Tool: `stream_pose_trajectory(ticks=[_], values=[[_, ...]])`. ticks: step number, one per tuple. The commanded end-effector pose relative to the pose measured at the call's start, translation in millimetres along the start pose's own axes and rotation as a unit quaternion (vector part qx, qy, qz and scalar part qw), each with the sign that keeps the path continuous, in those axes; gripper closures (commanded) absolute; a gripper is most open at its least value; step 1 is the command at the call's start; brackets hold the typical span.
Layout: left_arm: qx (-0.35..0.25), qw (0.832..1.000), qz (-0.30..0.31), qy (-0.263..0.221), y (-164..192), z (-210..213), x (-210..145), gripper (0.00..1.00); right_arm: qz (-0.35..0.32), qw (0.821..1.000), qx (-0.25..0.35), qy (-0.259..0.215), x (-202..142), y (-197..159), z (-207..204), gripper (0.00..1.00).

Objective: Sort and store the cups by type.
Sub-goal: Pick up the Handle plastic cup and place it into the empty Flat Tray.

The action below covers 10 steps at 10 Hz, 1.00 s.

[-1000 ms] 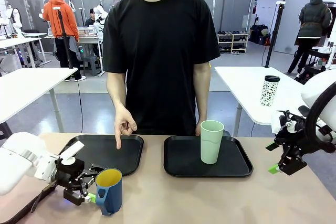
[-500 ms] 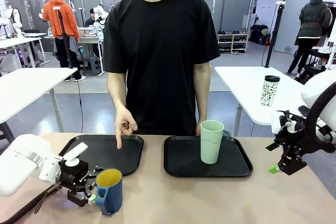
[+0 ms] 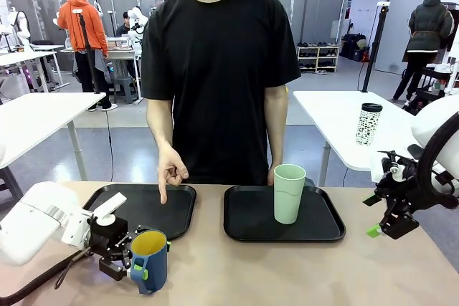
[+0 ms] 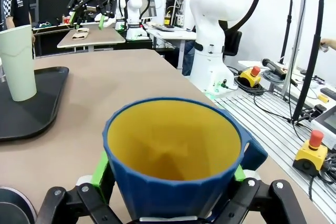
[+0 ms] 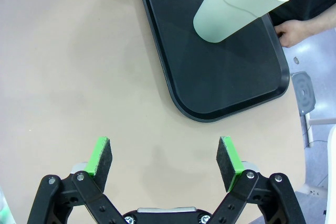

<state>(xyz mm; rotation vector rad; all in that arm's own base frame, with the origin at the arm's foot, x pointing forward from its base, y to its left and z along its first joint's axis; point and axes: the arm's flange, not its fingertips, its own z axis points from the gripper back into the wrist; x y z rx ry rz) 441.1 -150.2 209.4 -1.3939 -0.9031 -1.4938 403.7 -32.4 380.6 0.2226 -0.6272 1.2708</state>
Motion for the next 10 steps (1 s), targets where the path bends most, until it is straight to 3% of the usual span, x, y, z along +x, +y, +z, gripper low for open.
stream_pose_trajectory(ticks=[1, 3, 8, 10], values=[[0.0, 1.0, -0.02, -0.024, -1.1, -8.0, -18.3, 0.0, 0.001, 1.0, -0.005, 0.004, 0.1, 0.4, -1.0, 0.0], [-0.015, 0.999, -0.019, -0.035, -0.8, -10.9, -19.6, 0.0, 0.001, 1.0, -0.005, 0.004, 0.1, 0.4, -1.0, 0.0], [-0.016, 0.999, -0.018, -0.045, -1.6, -12.2, -19.2, 0.5, 0.001, 1.0, -0.005, 0.004, 0.1, 0.4, -1.0, 0.0], [-0.003, 0.999, -0.018, -0.051, -5.9, -9.8, -15.6, 0.46, 0.001, 1.0, -0.005, 0.004, 0.1, 0.4, -1.0, 0.0]])
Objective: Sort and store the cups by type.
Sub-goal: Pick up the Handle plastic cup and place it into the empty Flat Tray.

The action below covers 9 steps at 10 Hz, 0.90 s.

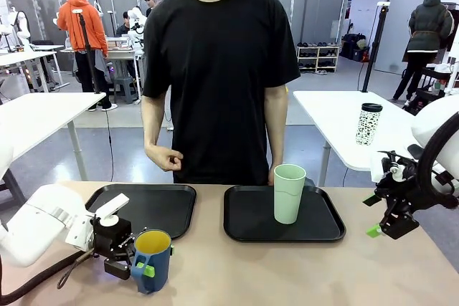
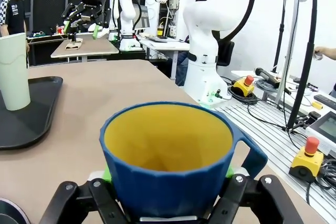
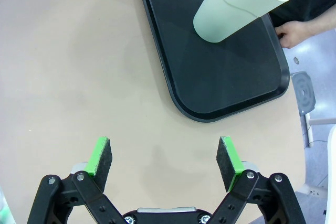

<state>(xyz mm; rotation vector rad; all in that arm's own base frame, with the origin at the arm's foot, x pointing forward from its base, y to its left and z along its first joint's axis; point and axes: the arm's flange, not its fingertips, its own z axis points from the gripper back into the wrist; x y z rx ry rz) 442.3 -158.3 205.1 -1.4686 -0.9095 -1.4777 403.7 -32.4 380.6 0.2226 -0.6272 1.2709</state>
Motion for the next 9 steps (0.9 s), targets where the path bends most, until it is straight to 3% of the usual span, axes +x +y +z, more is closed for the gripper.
stream_pose_trajectory(ticks=[1, 6, 9], values=[[0.026, 0.999, -0.029, -0.027, -15.0, 1.8, -6.8, 0.46, 0.001, 1.0, -0.005, 0.004, 0.1, 0.4, -1.0, 0.0], [0.096, 0.993, -0.056, -0.038, -61.9, 48.5, 40.3, 0.46, 0.001, 1.0, -0.005, 0.004, 0.1, 0.4, -1.0, 0.0], [0.116, 0.989, -0.075, -0.048, -76.0, 64.3, 48.7, 0.46, 0.001, 1.0, -0.005, 0.004, 0.1, 0.4, -1.0, 0.0]])
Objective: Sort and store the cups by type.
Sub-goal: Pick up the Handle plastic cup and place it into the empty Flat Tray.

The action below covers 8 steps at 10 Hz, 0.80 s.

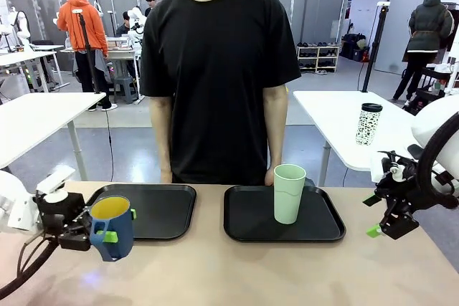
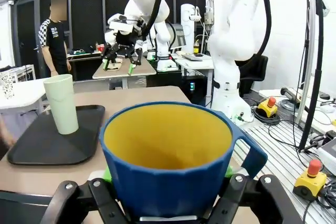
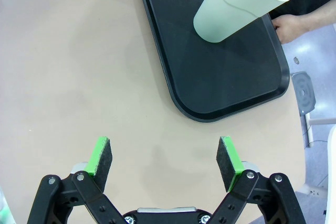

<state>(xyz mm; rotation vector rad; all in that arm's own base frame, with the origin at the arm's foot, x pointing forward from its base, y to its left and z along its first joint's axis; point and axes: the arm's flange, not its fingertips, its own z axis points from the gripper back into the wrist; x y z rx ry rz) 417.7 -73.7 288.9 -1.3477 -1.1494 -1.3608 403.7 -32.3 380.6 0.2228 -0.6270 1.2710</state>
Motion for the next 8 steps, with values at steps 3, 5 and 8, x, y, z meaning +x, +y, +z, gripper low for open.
stream_pose_trajectory(ticks=[3, 5, 8], values=[[0.005, 1.0, -0.003, -0.001, -2.9, 3.1, 3.9, 0.46, 0.001, 1.0, -0.005, 0.004, 0.1, 0.4, -0.9, 0.0], [0.005, 1.0, -0.003, -0.001, -2.9, 3.1, 3.9, 0.46, 0.001, 1.0, -0.005, 0.004, 0.1, 0.4, -0.9, 0.0], [0.005, 1.0, -0.003, -0.001, -2.9, 3.1, 3.9, 0.46, 0.001, 1.0, -0.005, 0.004, 0.1, 0.4, -0.9, 0.0]])
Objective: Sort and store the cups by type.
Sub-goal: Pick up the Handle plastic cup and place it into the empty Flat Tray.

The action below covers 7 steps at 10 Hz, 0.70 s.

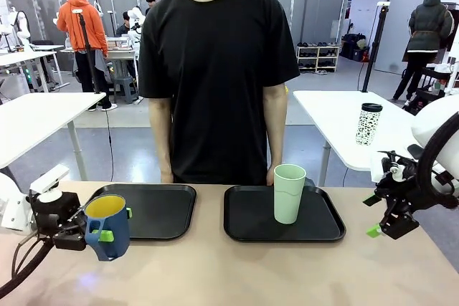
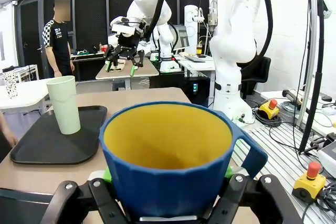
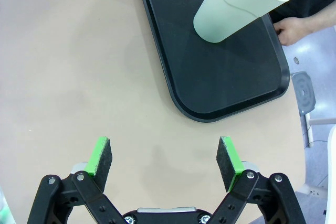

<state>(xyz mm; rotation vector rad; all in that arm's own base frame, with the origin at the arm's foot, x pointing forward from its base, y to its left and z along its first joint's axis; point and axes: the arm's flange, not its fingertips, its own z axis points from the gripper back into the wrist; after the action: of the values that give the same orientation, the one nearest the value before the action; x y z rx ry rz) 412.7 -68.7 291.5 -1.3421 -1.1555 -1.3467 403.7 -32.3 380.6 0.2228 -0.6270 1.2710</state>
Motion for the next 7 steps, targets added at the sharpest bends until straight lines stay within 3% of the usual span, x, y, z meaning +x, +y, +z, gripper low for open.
stream_pose_trajectory(ticks=[1, 5, 7], values=[[0.0, 1.0, 0.0, 0.0, 0.0, 0.0, 0.3, 0.24, 0.001, 1.0, -0.005, 0.004, 0.1, 0.4, -0.9, 0.0], [-0.027, 0.999, -0.025, -0.006, 93.8, 22.6, 20.7, 0.24, 0.001, 1.0, -0.005, 0.004, 0.1, 0.4, -0.9, 0.0], [0.012, 0.999, -0.016, 0.027, 148.7, 42.2, 21.1, 0.24, 0.001, 1.0, -0.005, 0.004, 0.1, 0.4, -0.9, 0.0]])
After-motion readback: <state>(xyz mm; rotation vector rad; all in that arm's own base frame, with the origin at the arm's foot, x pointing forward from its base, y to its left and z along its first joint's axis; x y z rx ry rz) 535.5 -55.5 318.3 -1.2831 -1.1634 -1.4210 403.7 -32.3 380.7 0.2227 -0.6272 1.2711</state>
